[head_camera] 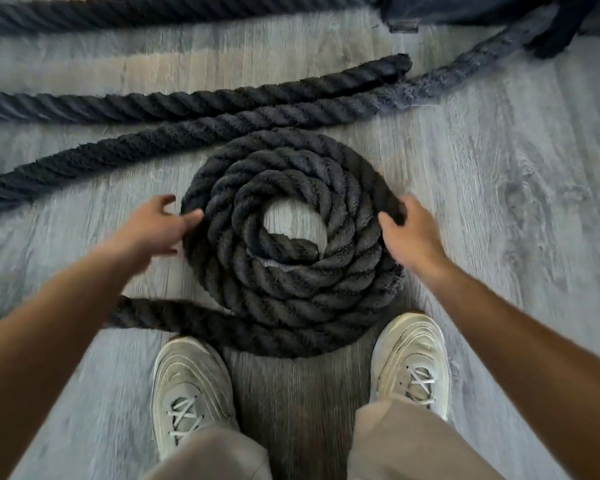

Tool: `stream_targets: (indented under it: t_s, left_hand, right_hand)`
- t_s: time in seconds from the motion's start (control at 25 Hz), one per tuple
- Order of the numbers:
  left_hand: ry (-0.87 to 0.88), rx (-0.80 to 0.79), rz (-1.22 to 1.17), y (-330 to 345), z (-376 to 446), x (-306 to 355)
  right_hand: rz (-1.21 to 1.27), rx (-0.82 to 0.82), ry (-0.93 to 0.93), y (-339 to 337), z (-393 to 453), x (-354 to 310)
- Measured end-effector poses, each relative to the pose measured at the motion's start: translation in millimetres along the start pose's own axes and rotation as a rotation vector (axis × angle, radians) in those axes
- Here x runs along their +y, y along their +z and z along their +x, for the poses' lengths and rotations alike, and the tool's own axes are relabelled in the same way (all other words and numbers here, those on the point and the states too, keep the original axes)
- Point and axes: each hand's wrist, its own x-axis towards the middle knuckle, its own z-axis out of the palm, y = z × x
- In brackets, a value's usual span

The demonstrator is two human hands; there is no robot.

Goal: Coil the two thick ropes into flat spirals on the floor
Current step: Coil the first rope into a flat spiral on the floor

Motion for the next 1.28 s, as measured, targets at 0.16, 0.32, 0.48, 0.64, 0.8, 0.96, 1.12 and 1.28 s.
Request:
stream_targets:
  t_s: [0.16,0.32,0.48,0.64,0.8,0.96,1.12,1.28]
  left_hand:
    - [0.150,-0.060,0.059,1,40,29]
    - [0.185,0.017,0.125,10,53,18]
    - [0.068,0.008,-0.046,9,17,-22]
    - [-0.009,-0.042,-0.102,26,-40,-65]
    - [-0.057,-0.055,-0.131,16,-18,-47]
    - [0.054,-0.006,-0.103,-5,23,3]
    - [0.187,-0.023,0.063,1,41,24]
    - [0.153,0.031,0.099,7,37,9]
  right_hand:
    - [0.001,-0.029,0.124,11,-48,34]
    - [-0.052,-0.039,0.070,7,-26,23]
    - [-0.126,-0.017,-0.002,-2,41,-18]
    - [-0.237,0.036,-0.064,2,84,-59]
    - [-0.039,0.040,-0.042,7,60,-44]
    - [0.054,0.071,0.106,9,-12,9]
    - [0.055,0.050,0.175,19,-50,32]
    - [-0.028,0.034,0.104,7,-9,19]
